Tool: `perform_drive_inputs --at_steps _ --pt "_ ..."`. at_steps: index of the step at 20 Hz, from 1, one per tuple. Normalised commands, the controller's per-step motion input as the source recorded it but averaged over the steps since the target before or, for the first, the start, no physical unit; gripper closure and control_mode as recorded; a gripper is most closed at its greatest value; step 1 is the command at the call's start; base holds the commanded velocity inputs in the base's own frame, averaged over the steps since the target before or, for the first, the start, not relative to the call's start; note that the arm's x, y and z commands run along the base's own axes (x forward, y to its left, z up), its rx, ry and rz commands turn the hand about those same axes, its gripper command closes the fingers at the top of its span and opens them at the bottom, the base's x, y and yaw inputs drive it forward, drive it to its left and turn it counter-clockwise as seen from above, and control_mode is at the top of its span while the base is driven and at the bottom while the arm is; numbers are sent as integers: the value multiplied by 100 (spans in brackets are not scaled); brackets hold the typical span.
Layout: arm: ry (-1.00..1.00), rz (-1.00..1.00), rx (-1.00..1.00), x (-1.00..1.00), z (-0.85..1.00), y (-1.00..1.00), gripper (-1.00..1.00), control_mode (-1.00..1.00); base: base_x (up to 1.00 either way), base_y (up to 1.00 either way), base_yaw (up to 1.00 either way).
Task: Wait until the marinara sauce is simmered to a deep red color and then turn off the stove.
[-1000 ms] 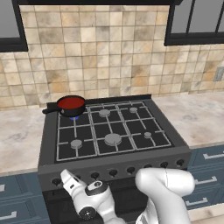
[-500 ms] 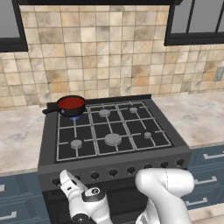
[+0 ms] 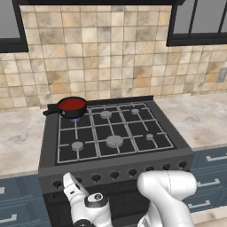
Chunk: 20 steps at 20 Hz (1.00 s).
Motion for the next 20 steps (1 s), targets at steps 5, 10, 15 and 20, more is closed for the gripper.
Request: perform_drive_inputs --at_steps 5,10,15,20 --pt "0 -14 73 -6 -57 -9 100 -100 0 0 0" --pt "0 -18 65 0 -22 -3 100 -100 0 0 0" --pt "-3 -23 66 0 -22 -13 100 -100 0 0 0" --pt "-8 -26 72 -8 -39 -20 100 -100 0 0 0"
